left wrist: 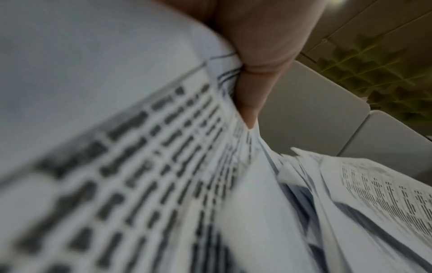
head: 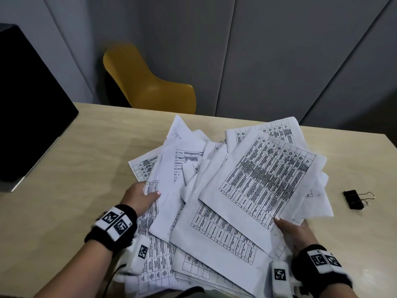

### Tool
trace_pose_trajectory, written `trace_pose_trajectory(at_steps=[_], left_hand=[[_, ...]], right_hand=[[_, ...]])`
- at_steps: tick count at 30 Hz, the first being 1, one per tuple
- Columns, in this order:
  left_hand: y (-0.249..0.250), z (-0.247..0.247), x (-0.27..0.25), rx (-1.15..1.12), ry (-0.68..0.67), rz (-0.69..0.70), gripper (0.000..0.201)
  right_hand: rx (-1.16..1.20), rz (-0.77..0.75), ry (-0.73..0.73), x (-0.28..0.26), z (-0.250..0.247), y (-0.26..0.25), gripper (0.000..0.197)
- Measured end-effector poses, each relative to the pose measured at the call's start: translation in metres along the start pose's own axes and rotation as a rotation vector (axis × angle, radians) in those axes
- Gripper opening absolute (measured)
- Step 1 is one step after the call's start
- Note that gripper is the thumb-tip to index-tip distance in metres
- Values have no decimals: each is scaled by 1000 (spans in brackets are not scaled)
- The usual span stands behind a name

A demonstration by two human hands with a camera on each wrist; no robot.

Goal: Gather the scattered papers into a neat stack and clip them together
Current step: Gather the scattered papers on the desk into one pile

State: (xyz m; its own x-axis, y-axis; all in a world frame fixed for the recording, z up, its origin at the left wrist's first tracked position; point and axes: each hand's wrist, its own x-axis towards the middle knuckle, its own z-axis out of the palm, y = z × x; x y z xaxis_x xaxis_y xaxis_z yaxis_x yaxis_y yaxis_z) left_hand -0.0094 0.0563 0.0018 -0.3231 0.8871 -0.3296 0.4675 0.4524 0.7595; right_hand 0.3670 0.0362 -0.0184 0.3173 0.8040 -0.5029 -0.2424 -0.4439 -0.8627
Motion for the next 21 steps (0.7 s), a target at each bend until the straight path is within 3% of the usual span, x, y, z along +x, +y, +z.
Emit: trace_pose_trajectory(at_steps=[1,4,6,8,12,13,15,16,18,21], left_hand=[[-3,-6,-1,-15,17,10,23],[-9,-22,-4,-40,49,12,27],[-10,-31,-9,-72,99,20,28],[-7,-40,-14,-89,163,34,27],[-6,-53,-16,-88,219,30,24],[-8,-53,-16,-54,207,15,23],[-17,-47,-15,14,151,-42,23],[-24,-43,-14,16,128,-71,25],[-37,-34,-11,-14,88,-139,38],[-48,-25,-10,35,83,-212,47]], right_hand=[[8,10,13,6,-3,5,43],[-10,20,1,39,-24,35,97],[-40,52,17,62,-35,52,111],[-33,49,35,41,-23,34,107],[-36,65,14,8,-3,4,80],[-46,67,27,7,-1,5,92],[-104,45,28,13,-3,13,138],[-111,50,30,21,-8,20,151],[-127,102,-3,24,-10,23,140],[-203,112,-10,13,-5,9,82]])
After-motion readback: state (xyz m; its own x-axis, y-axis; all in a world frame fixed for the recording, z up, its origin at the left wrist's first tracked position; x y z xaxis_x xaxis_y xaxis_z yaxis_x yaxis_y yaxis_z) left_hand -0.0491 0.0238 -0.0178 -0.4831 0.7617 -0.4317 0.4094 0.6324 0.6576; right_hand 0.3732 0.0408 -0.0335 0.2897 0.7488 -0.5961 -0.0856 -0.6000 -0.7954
